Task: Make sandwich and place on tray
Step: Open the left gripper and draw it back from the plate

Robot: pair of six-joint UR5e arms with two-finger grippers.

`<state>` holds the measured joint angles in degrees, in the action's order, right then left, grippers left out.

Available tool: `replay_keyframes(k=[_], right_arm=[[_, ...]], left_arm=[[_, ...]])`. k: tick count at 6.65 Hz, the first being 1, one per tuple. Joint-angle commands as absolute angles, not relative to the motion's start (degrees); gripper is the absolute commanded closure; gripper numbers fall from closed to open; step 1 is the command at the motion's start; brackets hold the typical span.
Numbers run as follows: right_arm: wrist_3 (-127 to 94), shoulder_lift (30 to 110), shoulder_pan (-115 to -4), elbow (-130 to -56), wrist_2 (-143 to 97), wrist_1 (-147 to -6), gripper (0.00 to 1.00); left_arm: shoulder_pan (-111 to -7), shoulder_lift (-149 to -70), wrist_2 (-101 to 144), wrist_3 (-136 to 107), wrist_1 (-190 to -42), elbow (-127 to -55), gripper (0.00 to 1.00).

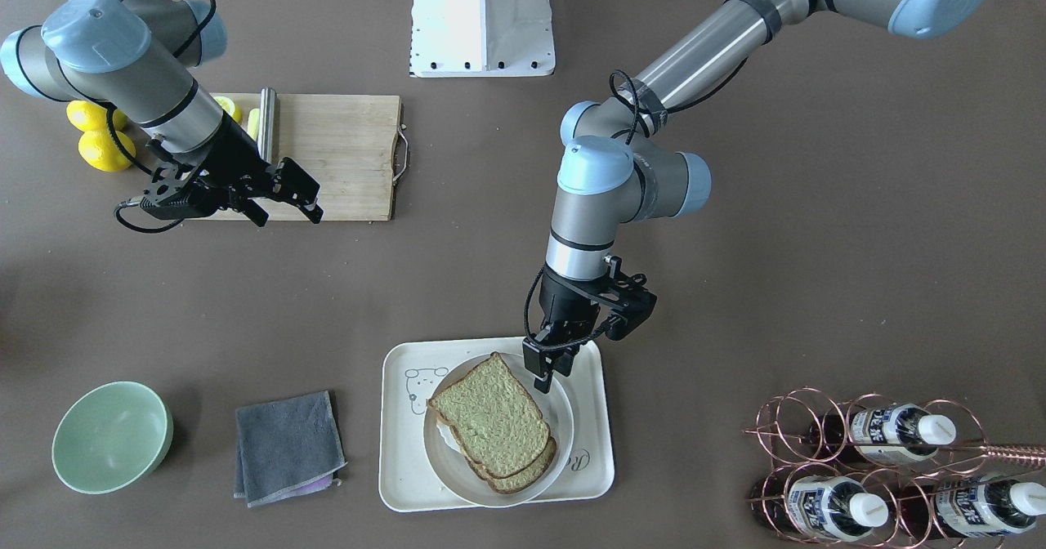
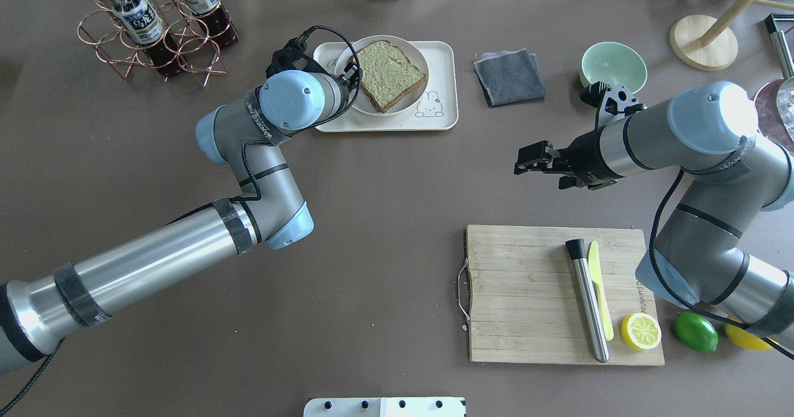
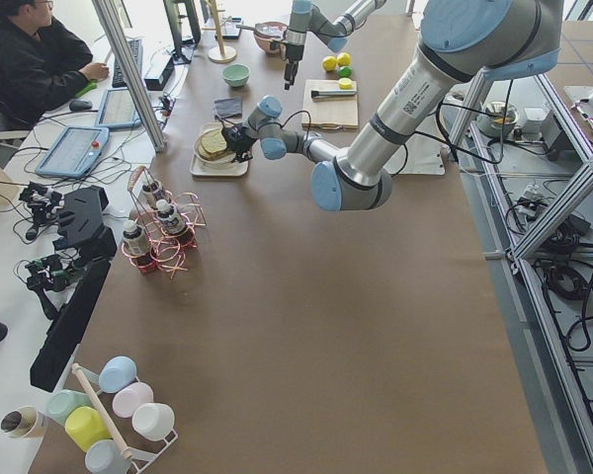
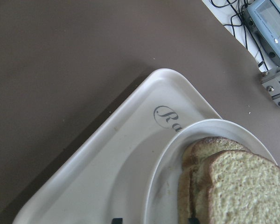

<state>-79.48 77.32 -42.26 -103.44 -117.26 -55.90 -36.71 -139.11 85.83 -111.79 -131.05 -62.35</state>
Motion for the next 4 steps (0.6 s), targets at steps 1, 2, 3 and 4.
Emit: replay_keyframes(k=[1, 2, 3, 4], right_arm=[[-79.45, 77.17, -42.97, -103.45, -117.77, -55.9, 0.01], [-79.19, 77.17, -43.76, -103.45, -118.03, -55.99, 0.01], [-78.32, 77.08, -44.38, -103.45, -117.86, -56.51, 0.01], [-78.14, 77.08, -45.52, -103.36, -118.04, -56.86, 0.01]], left_arm=[[-39.45, -136.51, 90.94, -111.45, -130.87, -66.25, 0.46], [-39.64, -134.49, 91.4, -109.53, -130.26, -68.44, 0.03], [-39.81, -130.56, 92.62, -101.07, -126.69, -74.82, 0.02], [-40.25, -125.47, 94.46, -96.9, -120.73, -83.41, 0.02]])
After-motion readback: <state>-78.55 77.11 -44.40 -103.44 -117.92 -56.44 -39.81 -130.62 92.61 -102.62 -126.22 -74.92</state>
